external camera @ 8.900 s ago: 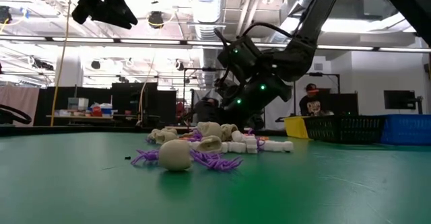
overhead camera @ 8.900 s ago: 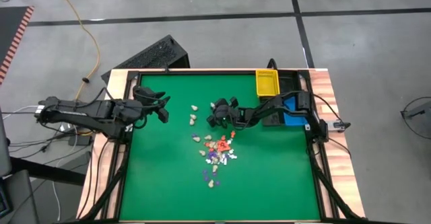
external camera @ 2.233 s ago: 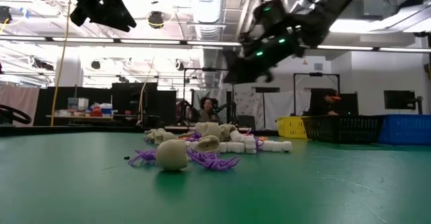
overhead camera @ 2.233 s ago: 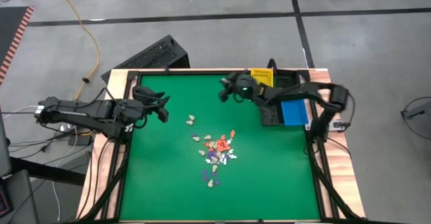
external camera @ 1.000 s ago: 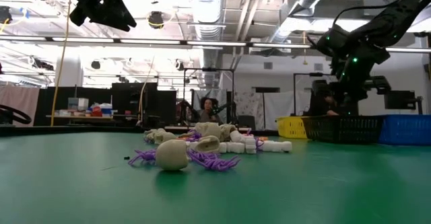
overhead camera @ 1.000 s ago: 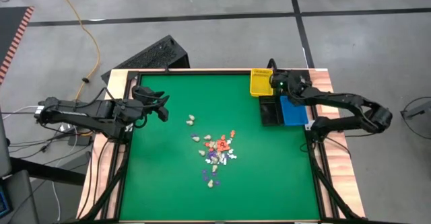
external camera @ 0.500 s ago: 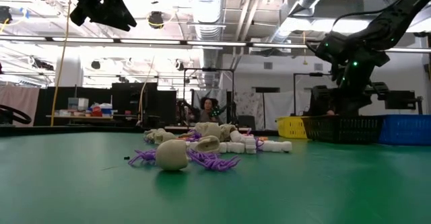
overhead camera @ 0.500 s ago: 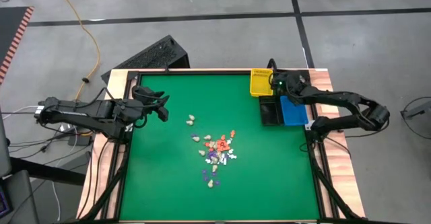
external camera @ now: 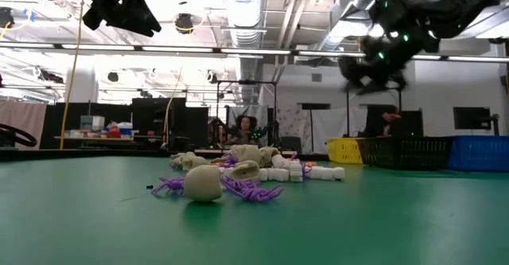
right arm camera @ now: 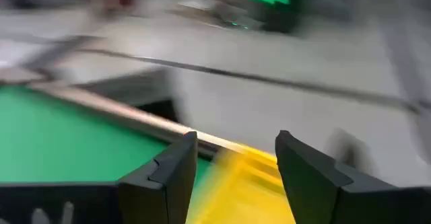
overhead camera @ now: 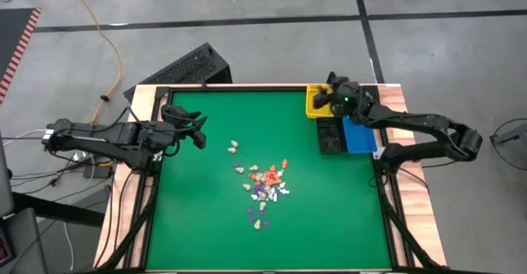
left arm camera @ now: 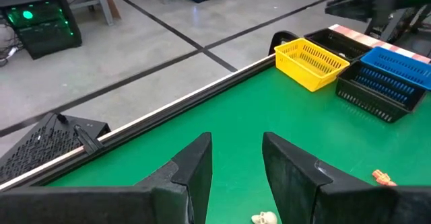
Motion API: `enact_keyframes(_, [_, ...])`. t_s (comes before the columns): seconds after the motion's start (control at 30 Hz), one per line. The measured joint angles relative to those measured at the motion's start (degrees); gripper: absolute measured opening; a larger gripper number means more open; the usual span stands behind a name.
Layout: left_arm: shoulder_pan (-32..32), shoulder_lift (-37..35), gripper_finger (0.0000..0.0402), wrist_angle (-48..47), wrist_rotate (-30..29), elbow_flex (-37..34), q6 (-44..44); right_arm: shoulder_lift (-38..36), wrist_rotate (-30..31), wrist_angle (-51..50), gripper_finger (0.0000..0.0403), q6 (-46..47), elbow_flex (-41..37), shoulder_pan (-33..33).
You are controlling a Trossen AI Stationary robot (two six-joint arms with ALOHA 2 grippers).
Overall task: Sort Halloween decoration
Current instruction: Put the gray skull toy into the top black basket
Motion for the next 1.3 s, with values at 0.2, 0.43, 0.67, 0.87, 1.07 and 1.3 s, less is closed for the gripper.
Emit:
enact_keyframes(0.2, [0.0, 0.0, 0.0121, -0.02, -0.58, 0.0, 0.0, 5.1, -7.87, 9.71, 0.0218, -8.93, 3.07, 7.51])
enact_keyframes(0.43, [-0.02, 0.01, 0.0121, -0.07, -1.39, 0.0, -0.02, 17.72, -10.88, 12.84, 0.0218, -12.8, 11.2, 12.82])
enact_keyframes(0.67, [-0.02, 0.01, 0.0121, -0.04, -1.37, 0.0, -0.09, 32.33, -16.47, 15.66, 0.0218, -15.22, 21.66, 16.74])
enact_keyframes(0.87, [-0.02, 0.01, 0.0121, -0.09, -1.36, 0.0, -0.11, 42.98, -21.4, 24.92, 0.0218, -15.01, 25.71, 19.55])
enact_keyframes(1.07, [-0.02, 0.01, 0.0121, -0.09, -1.37, 0.0, -0.07, 51.56, -21.56, 38.82, 0.0218, -12.08, 26.43, 21.84])
enact_keyframes(1.3, [-0.02, -0.01, 0.0121, -0.05, -1.35, 0.0, -0.14, 58.36, -21.76, 35.06, 0.0218, -13.33, 33.74, 23.26])
